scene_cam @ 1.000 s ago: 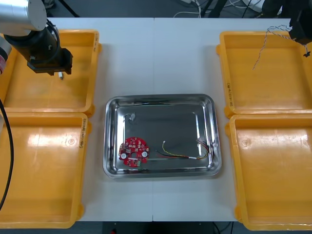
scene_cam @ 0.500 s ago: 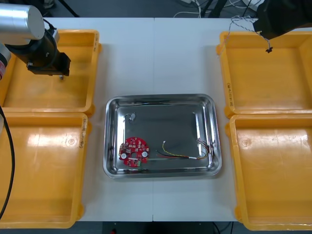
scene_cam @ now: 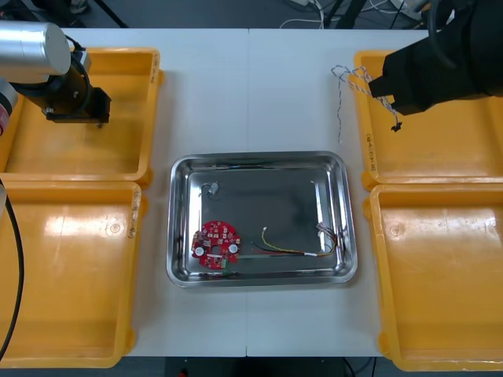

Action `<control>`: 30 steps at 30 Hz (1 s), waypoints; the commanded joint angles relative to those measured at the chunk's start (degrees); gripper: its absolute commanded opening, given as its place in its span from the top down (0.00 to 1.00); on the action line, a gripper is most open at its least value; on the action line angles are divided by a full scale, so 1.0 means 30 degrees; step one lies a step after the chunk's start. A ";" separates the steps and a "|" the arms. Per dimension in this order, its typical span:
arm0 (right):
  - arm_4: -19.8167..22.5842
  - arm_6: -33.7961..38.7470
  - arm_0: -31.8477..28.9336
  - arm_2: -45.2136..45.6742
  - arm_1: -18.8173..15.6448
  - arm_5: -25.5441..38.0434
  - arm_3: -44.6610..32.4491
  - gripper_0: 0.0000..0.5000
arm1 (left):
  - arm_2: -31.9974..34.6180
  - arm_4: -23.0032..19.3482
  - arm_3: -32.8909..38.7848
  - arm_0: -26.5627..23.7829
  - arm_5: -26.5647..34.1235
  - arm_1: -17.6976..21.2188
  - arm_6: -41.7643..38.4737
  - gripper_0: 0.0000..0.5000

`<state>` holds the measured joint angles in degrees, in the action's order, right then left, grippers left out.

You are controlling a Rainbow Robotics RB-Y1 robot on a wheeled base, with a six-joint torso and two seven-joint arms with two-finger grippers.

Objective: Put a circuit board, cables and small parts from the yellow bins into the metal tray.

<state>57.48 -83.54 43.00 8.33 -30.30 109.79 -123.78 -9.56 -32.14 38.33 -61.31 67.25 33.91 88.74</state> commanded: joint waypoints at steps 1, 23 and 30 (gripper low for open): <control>-0.0117 0.0279 -0.0680 -0.1663 0.0168 0.0070 -0.1398 1.00 | -0.0389 -0.0273 0.0200 -0.0421 -0.0680 0.0357 0.0800 0.00; -0.7529 -0.1567 -0.2995 -0.8811 0.0696 0.0070 -0.1691 1.00 | -0.0829 -0.0859 0.0200 0.0487 -0.1119 0.0328 0.0946 0.00; -0.8964 -0.2182 -0.2995 -1.0159 0.1252 0.0070 -0.0578 1.00 | -0.0829 -0.0947 0.0200 0.0780 -0.1383 0.0357 0.1181 0.00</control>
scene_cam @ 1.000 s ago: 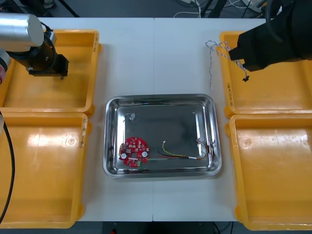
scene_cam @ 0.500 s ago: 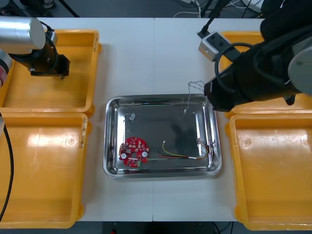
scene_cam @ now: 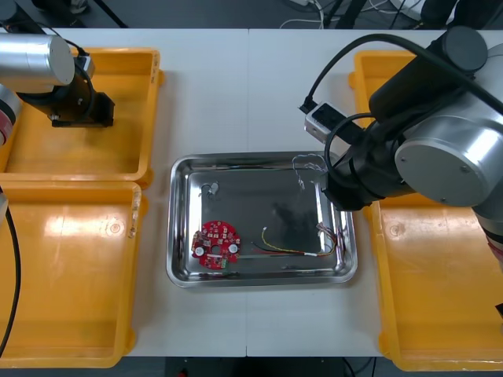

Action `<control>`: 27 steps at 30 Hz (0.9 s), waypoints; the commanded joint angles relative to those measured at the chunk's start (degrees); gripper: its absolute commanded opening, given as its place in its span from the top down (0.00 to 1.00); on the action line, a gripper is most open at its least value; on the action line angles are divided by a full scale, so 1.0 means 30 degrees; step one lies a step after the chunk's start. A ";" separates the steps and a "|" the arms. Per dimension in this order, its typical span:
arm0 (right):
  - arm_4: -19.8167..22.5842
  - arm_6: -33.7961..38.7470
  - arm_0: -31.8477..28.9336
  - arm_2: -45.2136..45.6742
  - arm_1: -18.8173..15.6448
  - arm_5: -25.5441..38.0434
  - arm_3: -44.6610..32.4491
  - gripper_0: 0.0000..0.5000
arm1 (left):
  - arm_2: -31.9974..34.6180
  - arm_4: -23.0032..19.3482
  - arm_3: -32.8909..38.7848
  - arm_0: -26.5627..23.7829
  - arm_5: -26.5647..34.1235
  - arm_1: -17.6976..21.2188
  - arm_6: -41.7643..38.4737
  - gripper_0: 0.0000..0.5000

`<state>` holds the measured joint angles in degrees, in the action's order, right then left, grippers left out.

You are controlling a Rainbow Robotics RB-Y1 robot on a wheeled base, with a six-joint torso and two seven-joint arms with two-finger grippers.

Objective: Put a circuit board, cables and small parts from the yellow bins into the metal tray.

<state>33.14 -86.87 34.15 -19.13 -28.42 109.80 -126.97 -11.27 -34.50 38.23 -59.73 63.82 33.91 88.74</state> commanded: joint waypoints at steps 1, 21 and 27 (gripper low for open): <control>-0.1114 -0.1132 -0.0045 -0.1123 0.0803 0.0067 0.0782 1.00 | -0.0258 -0.0190 0.0237 0.0253 -0.0240 0.0328 0.1180 0.00; -0.2959 -0.4208 0.1215 -0.1357 0.2795 -0.2293 0.6582 1.00 | -0.0258 -0.0483 0.0237 0.0311 -0.0386 0.0357 0.1092 1.00; -0.3135 -0.4120 0.1244 -0.1650 0.2854 -0.3992 0.7373 1.00 | -0.0258 -0.0571 0.0237 0.0282 -0.0357 0.0474 0.1092 1.00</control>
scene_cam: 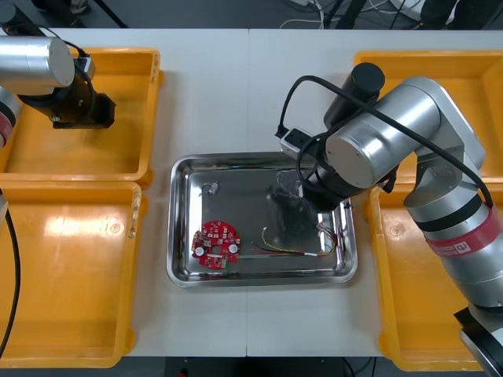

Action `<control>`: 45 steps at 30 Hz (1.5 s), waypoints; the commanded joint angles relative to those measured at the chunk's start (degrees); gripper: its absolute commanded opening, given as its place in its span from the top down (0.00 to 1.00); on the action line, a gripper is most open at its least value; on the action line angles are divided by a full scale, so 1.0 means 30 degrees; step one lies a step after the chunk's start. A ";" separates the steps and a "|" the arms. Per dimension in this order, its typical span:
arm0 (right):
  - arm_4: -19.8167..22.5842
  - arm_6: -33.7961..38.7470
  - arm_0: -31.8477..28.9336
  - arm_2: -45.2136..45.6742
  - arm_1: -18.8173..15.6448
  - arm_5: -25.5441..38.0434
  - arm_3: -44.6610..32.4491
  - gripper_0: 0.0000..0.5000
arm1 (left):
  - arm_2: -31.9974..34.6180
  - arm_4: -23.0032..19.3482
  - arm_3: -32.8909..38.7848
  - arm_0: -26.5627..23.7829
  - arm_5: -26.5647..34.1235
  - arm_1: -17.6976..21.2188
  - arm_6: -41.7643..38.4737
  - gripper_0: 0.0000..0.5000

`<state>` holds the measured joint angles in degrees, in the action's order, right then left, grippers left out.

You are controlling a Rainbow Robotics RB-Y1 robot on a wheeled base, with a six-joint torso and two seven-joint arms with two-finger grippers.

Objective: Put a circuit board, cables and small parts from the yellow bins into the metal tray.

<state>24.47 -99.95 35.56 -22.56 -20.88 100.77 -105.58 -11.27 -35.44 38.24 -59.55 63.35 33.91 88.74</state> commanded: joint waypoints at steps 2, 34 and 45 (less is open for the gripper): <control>-0.0247 0.0241 0.0772 -0.0536 0.0368 -0.1365 0.0359 1.00 | -0.0258 -0.0287 0.0233 0.0222 -0.0198 0.0561 0.1092 1.00; -0.1301 -0.0111 0.1036 -0.1444 0.1012 -0.4236 0.2849 1.00 | 0.1968 0.0680 0.7411 0.0251 0.8766 0.2407 -0.0167 1.00; -0.1506 -0.0169 0.1065 -0.1239 0.1042 -0.3914 0.2615 0.00 | 0.2261 0.0826 1.1424 0.0251 1.2487 0.2407 -0.2511 1.00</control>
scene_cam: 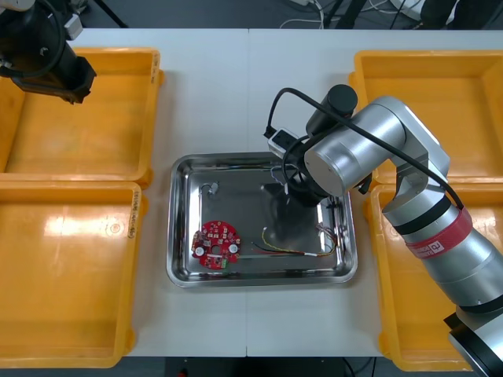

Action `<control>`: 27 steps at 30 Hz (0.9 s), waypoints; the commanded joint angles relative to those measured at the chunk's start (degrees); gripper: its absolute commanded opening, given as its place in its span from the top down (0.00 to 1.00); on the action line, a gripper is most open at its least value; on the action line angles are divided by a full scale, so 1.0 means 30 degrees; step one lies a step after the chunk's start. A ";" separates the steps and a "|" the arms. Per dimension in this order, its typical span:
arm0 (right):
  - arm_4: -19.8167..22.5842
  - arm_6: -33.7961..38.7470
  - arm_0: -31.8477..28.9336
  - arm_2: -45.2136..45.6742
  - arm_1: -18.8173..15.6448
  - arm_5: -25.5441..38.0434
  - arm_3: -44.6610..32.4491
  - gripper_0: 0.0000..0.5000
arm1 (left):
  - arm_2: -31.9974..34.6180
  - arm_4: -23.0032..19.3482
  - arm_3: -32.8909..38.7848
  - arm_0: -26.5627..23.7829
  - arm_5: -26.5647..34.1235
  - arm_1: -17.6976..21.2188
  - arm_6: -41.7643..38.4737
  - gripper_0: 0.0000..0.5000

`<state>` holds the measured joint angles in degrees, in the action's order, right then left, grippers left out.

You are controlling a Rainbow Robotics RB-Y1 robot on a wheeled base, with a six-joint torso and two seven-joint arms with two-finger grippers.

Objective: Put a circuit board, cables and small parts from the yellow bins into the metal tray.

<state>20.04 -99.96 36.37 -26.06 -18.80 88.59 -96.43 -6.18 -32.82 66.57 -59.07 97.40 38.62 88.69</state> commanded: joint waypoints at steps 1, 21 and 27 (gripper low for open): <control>0.0001 -0.0138 0.0856 0.0014 0.0350 0.0500 -0.0582 0.00 | 0.0565 -0.0163 0.2449 0.0091 0.1460 0.0781 -0.2814 1.00; 0.3516 0.1005 0.3522 0.4086 -0.0089 0.7137 -0.3190 0.00 | -0.1866 -0.2155 0.9598 0.1263 0.3100 -0.0157 -0.9699 1.00; 0.5216 0.1532 0.3639 0.5434 -0.1554 0.7137 -0.4186 0.00 | -0.3067 -0.2506 1.1092 0.1292 0.3481 -0.0743 -1.1926 1.00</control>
<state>33.53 -97.36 44.74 -12.43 -19.96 109.76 -105.69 -13.49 -39.54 96.52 -55.41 107.12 37.90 62.72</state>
